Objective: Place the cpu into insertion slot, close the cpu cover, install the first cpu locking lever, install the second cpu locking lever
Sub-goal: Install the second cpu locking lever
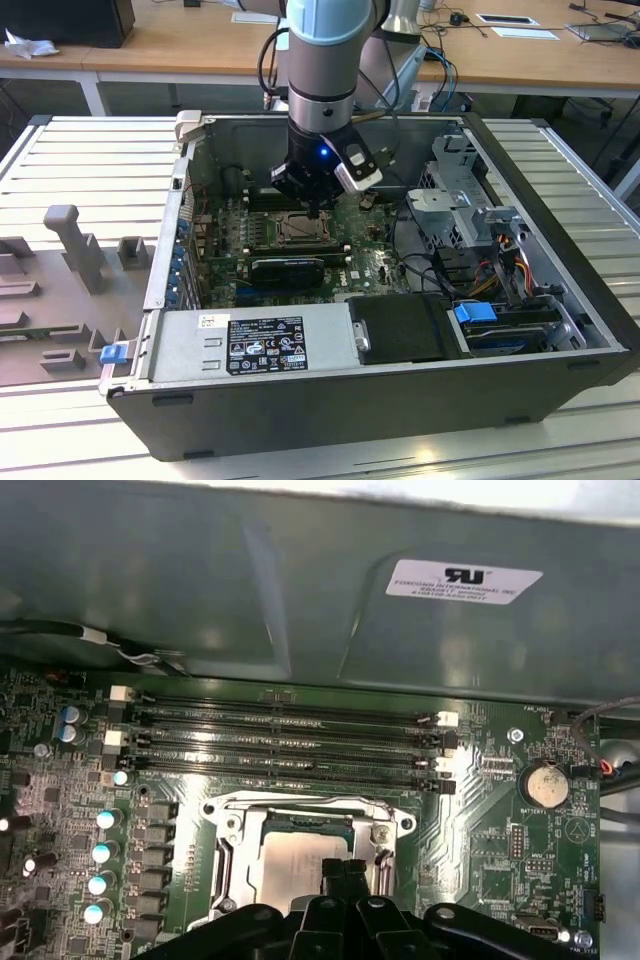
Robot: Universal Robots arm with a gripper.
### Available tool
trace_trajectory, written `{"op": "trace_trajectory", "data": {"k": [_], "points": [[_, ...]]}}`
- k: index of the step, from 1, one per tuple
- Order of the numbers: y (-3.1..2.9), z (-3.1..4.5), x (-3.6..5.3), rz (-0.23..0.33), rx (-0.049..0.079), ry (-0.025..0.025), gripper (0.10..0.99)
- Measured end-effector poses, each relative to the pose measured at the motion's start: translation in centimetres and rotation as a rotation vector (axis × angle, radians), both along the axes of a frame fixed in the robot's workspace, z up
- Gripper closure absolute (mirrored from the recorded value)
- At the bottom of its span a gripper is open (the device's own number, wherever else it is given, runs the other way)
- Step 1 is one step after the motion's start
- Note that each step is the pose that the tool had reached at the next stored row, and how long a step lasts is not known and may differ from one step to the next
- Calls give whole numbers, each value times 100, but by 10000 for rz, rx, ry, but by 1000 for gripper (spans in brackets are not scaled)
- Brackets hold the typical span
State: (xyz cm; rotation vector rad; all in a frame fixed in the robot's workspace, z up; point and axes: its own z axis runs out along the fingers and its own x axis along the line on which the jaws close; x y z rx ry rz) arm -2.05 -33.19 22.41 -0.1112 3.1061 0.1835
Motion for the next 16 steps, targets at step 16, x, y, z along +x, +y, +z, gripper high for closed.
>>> {"op": "trace_trajectory", "data": {"k": [16], "points": [[-243, 80, -18, -1, -1, 13, 980]]}}
